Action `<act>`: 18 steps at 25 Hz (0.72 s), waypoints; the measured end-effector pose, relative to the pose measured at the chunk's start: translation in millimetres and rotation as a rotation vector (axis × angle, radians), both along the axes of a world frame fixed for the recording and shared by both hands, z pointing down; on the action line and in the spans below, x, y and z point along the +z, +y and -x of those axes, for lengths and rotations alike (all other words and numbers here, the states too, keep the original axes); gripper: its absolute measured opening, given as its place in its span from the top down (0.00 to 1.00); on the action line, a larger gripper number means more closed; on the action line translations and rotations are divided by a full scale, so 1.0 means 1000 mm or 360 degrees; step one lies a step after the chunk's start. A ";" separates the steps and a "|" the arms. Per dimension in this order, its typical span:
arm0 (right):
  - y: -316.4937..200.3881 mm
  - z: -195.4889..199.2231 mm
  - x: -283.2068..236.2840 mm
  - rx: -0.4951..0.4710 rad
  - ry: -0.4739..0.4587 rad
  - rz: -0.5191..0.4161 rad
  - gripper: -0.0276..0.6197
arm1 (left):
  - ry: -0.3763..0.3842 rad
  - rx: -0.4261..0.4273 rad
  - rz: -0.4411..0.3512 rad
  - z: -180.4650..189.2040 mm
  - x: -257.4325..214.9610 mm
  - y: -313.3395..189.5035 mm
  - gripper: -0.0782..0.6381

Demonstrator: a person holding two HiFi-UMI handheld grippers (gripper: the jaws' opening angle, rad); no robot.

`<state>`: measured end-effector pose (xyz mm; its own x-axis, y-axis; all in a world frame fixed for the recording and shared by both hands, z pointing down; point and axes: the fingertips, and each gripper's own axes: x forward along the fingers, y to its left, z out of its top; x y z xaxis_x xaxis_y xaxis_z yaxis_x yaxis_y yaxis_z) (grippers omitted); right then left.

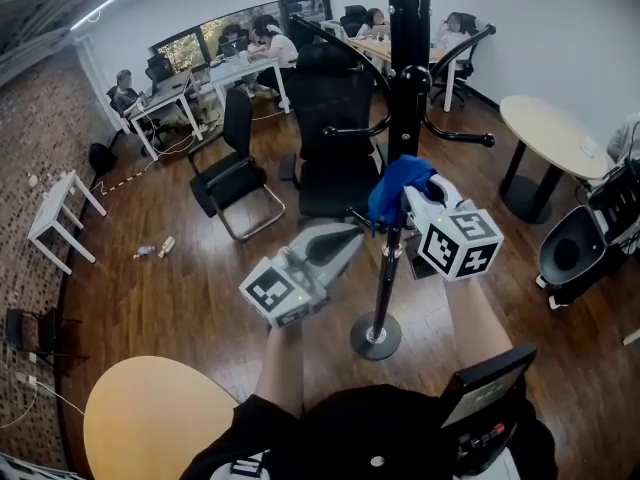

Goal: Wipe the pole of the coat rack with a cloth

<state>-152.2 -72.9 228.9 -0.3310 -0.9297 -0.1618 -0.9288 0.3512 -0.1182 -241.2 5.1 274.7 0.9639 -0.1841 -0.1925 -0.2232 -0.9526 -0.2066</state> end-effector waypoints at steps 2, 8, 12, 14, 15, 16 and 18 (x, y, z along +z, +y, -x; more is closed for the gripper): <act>0.009 0.003 -0.069 -0.0007 0.0003 -0.0189 0.91 | 0.0007 0.0011 -0.0019 0.001 -0.005 0.004 0.89; 0.089 0.060 -0.174 -0.0242 0.0196 -0.0585 0.91 | 0.0036 -0.0006 -0.0036 0.011 -0.013 0.012 0.89; 0.152 0.087 -0.204 -0.0340 0.0269 -0.0861 0.91 | 0.0041 -0.0010 -0.0034 0.019 -0.017 0.013 0.89; 0.142 0.080 -0.202 -0.0281 0.0269 -0.0845 0.91 | 0.0051 -0.0020 -0.0024 0.025 -0.018 0.012 0.89; 0.129 0.072 -0.197 -0.0244 0.0241 -0.0796 0.91 | 0.0053 -0.0024 -0.0018 0.027 -0.018 0.011 0.89; 0.113 0.061 -0.187 -0.0191 0.0205 -0.0726 0.91 | 0.0054 -0.0026 -0.0009 0.029 -0.016 0.010 0.89; 0.081 0.030 -0.155 -0.0020 0.0149 -0.0564 0.91 | 0.0064 -0.0024 0.0026 0.032 -0.006 0.011 0.89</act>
<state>-182.4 8.6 74.2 -0.3704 -0.8173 -0.4414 -0.9253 0.3664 0.0982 -273.7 15.6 268.7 0.9524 -0.2021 -0.2280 -0.2456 -0.9522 -0.1816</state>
